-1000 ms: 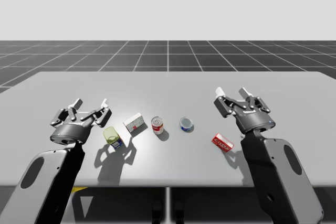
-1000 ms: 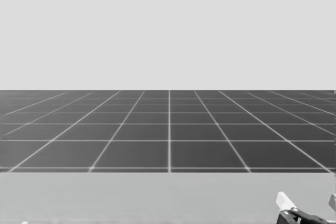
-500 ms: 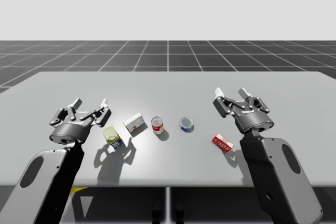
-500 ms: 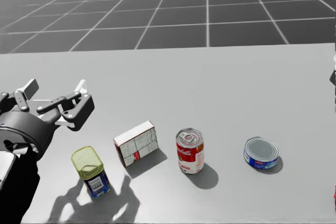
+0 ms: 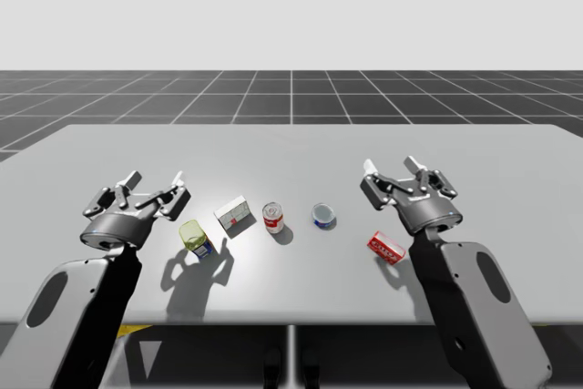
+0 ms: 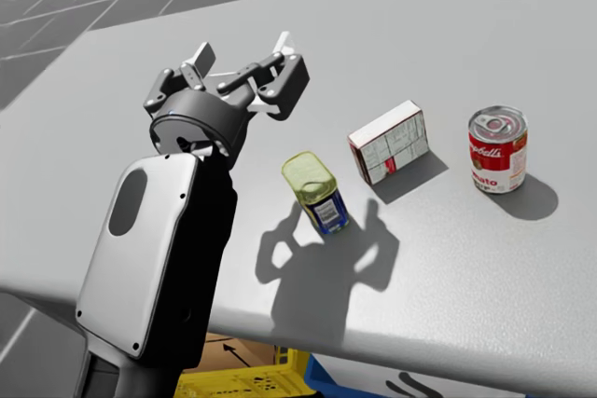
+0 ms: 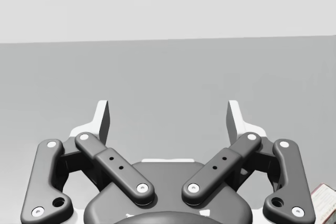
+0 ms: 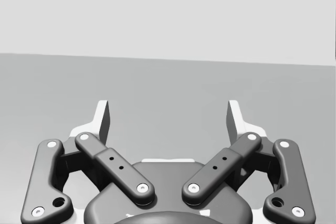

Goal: Grasp the can of spam and hold it up.

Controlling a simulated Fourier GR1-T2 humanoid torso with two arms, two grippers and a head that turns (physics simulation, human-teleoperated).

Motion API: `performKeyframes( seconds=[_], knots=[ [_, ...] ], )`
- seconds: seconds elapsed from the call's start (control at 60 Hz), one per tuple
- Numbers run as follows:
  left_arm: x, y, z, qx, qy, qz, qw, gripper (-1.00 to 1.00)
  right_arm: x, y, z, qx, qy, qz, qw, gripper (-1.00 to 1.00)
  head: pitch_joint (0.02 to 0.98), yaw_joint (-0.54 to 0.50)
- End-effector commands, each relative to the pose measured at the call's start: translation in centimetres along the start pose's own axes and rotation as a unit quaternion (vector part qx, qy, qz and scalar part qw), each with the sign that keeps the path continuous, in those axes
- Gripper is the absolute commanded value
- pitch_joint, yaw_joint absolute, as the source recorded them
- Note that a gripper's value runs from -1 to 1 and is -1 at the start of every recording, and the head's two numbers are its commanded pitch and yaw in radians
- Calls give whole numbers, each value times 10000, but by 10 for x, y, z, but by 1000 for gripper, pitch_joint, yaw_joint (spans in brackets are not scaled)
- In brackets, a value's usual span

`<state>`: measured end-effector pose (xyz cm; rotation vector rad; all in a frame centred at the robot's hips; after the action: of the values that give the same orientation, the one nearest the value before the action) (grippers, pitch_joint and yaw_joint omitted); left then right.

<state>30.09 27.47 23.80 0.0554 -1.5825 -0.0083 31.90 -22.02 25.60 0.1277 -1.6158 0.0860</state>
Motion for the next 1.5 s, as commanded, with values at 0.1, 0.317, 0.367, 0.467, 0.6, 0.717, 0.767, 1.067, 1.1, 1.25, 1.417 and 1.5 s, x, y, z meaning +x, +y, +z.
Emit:
performKeyframes(
  seconds=[0.1,0.317,0.367,0.467,0.6,0.717,0.767,1.067,1.1,1.25,1.417,1.5],
  knots=[
    [16,-2,17,-568,-91,91,9983,-1000,-3,1,0,-7,38,90,10000,-1000,852,440],
    [27,3,45,-1574,-19,21,9875,-1000,-5,2,-1,-19,50,148,9999,-1000,850,429],
    [25,7,55,-1865,31,-81,9824,-1000,-5,2,-1,-29,57,160,9999,-1000,850,427],
    [20,12,70,-2194,99,17,9756,-1000,-5,2,-1,-33,59,181,9998,-1000,852,426],
    [9,24,85,-2423,214,-12,9700,-1000,-6,2,-1,-43,56,193,9998,-1000,855,427],
    [-11,38,90,-2498,367,5,9676,-1000,-6,2,-1,-53,61,210,9997,-1000,855,427],
    [-24,43,91,-2540,511,55,9658,-1000,-6,2,-1,-48,66,215,9997,-1000,857,426],
    [-84,56,86,-2774,1114,48,9542,-1000,-6,1,-2,-71,54,209,9997,-1000,859,420],
    [-87,57,85,-2775,1153,38,9538,-1000,-6,2,-2,-71,53,206,9997,-1000,858,419],
    [-99,57,78,-2883,1261,-19,9492,-1000,-6,1,-2,-69,48,203,9998,-1000,858,416],
    [-105,50,67,-3032,1355,-77,9432,-1000,-7,1,-2,-66,49,206,9998,-1000,860,409],
    [-104,47,63,-3068,1347,-91,9421,-1000,-7,1,-2,-67,46,202,9998,-1000,861,406]
  ],
)
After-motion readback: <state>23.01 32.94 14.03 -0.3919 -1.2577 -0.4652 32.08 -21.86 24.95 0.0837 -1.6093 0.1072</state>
